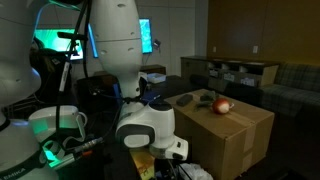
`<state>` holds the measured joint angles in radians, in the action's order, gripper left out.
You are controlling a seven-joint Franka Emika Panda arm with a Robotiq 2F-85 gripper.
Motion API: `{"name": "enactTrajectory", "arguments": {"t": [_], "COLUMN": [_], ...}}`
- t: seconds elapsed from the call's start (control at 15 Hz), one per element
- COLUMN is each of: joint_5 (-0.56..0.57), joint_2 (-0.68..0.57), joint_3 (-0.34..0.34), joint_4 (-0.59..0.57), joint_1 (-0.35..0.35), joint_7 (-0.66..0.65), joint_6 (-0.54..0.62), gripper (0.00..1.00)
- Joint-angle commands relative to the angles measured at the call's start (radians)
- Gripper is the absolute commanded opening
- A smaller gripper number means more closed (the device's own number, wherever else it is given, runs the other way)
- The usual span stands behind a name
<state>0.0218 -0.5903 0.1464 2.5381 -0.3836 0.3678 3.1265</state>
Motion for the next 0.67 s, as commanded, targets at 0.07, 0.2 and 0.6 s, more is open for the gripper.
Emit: {"name": "enactTrajectory", "arguments": {"t": [0.07,0.2,0.6], "joint_5": [0.048,0.057,0.059], "joint_2": [-0.087,-0.119,-0.207], "joint_3": [0.011,0.003,-0.036], "joint_4": [-0.059,-0.089,-0.187], "joint_1": [-0.027,-0.027,-0.012], "joint_7": [-0.029,-0.031,-0.066], "joint_6": [0.043,0.039,0.037], "gripper": [1.00,1.00,1.00]}}
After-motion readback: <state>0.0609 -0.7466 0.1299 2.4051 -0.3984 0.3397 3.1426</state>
